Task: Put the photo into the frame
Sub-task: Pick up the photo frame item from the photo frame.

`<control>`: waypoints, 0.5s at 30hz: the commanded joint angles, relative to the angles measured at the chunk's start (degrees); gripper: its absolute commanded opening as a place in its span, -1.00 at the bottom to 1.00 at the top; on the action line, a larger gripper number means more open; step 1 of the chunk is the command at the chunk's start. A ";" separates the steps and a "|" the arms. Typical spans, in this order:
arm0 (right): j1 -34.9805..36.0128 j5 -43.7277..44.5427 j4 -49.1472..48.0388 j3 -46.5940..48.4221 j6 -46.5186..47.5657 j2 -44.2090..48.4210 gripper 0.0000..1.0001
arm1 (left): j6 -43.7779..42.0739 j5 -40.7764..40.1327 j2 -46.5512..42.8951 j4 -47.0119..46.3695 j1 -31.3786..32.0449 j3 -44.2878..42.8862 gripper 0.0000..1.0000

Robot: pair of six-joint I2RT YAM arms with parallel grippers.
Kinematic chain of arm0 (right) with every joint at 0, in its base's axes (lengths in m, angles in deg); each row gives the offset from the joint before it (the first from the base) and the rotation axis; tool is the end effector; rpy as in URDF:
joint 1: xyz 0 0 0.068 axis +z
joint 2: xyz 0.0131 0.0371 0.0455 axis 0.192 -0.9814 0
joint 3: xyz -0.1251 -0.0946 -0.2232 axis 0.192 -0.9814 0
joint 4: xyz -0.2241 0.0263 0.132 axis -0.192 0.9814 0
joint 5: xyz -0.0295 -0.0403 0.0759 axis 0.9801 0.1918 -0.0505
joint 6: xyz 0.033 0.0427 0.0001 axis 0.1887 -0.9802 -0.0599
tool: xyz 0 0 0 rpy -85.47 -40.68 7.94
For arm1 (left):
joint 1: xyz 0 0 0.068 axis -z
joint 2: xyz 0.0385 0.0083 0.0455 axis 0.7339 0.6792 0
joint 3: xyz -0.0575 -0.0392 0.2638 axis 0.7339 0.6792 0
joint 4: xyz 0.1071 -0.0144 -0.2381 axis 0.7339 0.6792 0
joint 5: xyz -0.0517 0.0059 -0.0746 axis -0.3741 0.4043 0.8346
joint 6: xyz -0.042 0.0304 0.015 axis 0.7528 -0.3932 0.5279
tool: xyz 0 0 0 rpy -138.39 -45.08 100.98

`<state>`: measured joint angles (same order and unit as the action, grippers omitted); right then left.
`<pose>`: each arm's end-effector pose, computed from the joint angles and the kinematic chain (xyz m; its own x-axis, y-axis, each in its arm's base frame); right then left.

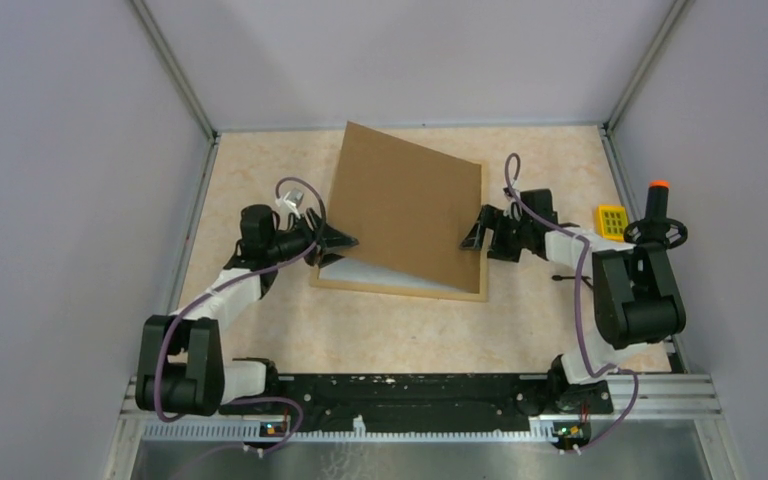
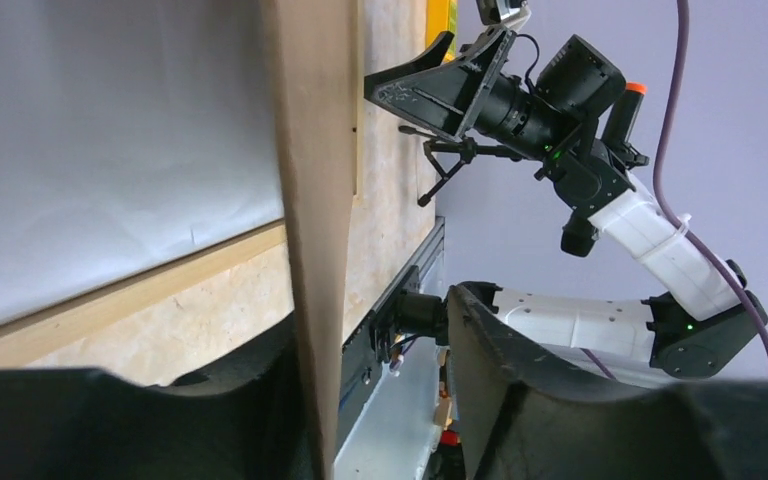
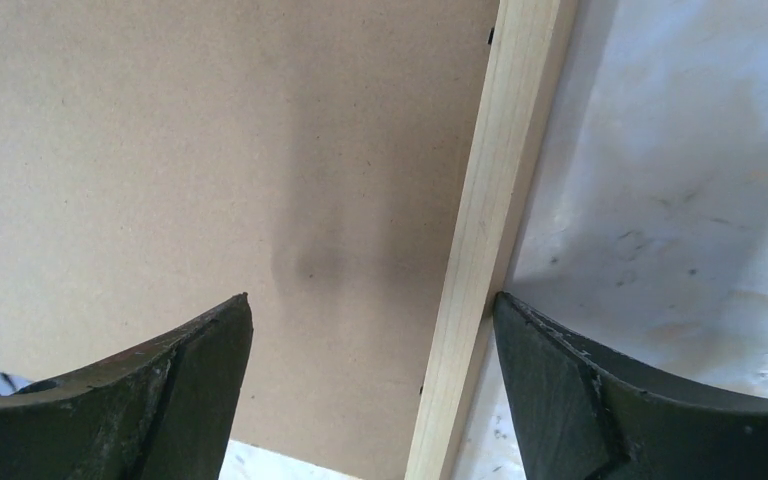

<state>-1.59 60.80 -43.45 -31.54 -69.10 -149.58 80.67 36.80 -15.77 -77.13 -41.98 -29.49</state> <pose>0.3013 0.0660 0.1592 -0.8686 0.2471 -0.4295 -0.0527 0.8158 0.5760 0.2495 -0.0516 0.2171 -0.8805 -0.4262 -0.2074 0.0719 0.3125 -0.9472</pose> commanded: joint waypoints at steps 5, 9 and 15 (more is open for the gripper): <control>1.34 -4.11 5.71 -0.98 -1.22 1.10 0.74 | -8.15 -1.66 1.17 7.56 0.30 -6.60 -0.30; 1.38 3.26 11.66 1.79 2.12 1.93 0.84 | -11.65 -3.97 2.44 12.19 0.21 -8.46 -0.64; 1.95 18.30 23.22 10.56 6.06 6.15 0.98 | -10.07 -1.03 4.10 6.37 -0.74 -8.11 -1.00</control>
<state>-0.11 67.89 -30.27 -27.23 -66.61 -148.16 72.12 33.67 -12.12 -66.86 -42.00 -35.50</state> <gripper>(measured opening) 0.986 0.014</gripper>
